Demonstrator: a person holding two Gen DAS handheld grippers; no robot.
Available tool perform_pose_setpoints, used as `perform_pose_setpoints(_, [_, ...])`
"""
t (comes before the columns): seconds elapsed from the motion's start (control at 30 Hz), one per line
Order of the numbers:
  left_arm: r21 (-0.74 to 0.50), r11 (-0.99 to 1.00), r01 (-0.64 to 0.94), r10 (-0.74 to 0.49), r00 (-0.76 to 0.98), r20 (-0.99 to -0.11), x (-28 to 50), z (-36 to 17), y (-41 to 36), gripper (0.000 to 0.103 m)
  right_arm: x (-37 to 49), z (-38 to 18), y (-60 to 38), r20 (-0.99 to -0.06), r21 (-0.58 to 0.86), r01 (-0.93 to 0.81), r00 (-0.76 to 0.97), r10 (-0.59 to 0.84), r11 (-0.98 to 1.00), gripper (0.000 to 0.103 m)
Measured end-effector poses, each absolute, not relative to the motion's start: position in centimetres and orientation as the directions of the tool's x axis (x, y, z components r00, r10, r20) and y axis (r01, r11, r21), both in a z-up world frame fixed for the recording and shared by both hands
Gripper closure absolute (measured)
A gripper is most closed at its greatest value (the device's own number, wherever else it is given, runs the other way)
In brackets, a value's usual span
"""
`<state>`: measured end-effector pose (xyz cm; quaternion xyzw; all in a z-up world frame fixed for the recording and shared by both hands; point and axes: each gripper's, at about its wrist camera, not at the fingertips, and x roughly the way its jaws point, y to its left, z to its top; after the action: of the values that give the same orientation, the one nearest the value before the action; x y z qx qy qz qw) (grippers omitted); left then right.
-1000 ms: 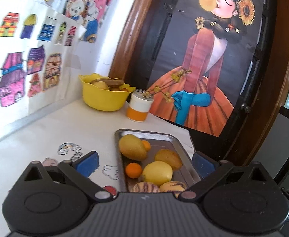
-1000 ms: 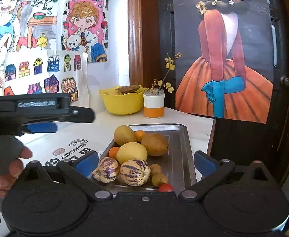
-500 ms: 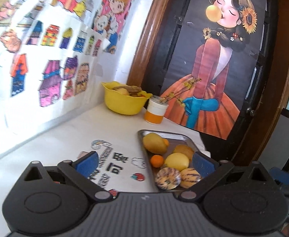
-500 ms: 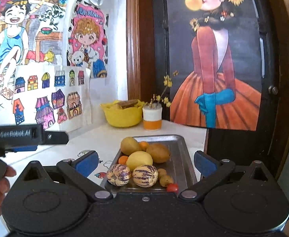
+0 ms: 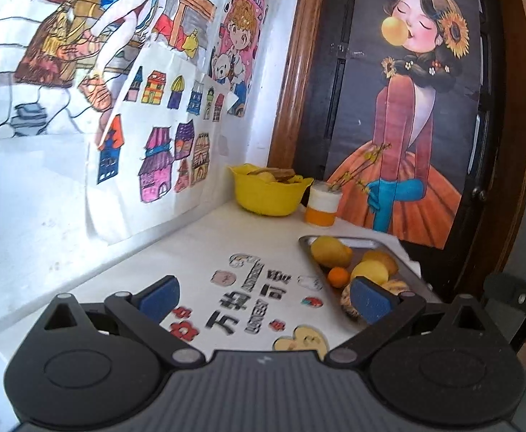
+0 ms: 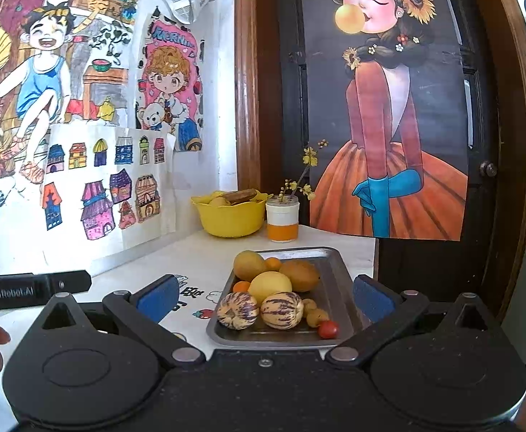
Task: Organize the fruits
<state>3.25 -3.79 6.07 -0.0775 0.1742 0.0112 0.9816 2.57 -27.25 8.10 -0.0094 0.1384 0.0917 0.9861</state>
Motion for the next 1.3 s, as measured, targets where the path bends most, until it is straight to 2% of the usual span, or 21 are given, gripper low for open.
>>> perform_pose_setpoints(0.67, [-0.12, 0.992, -0.037, -0.006, 0.941, -0.338, -0.9, 1.8, -3.0, 0.0, -0.6, 3.4, -26.0, -0.289, -0.019, -0.172, 0.944, 0.16, 0.985, 0.001])
perform_pose_setpoints(0.93, [-0.106, 0.994, -0.038, -0.002, 0.934, -0.357, -1.1, 0.6, -2.9, 0.0, -0.4, 1.4, -26.2, -0.339, 0.029, -0.18, 0.924, 0.179, 0.983, 0.001])
perform_pose_setpoints(1.3, [-0.1, 0.994, -0.032, -0.008, 0.927, -0.375, -0.9, 0.3, -3.2, 0.0, -0.1, 0.6, -26.1, -0.358, 0.042, -0.188, 0.914, 0.19, 0.981, 0.001])
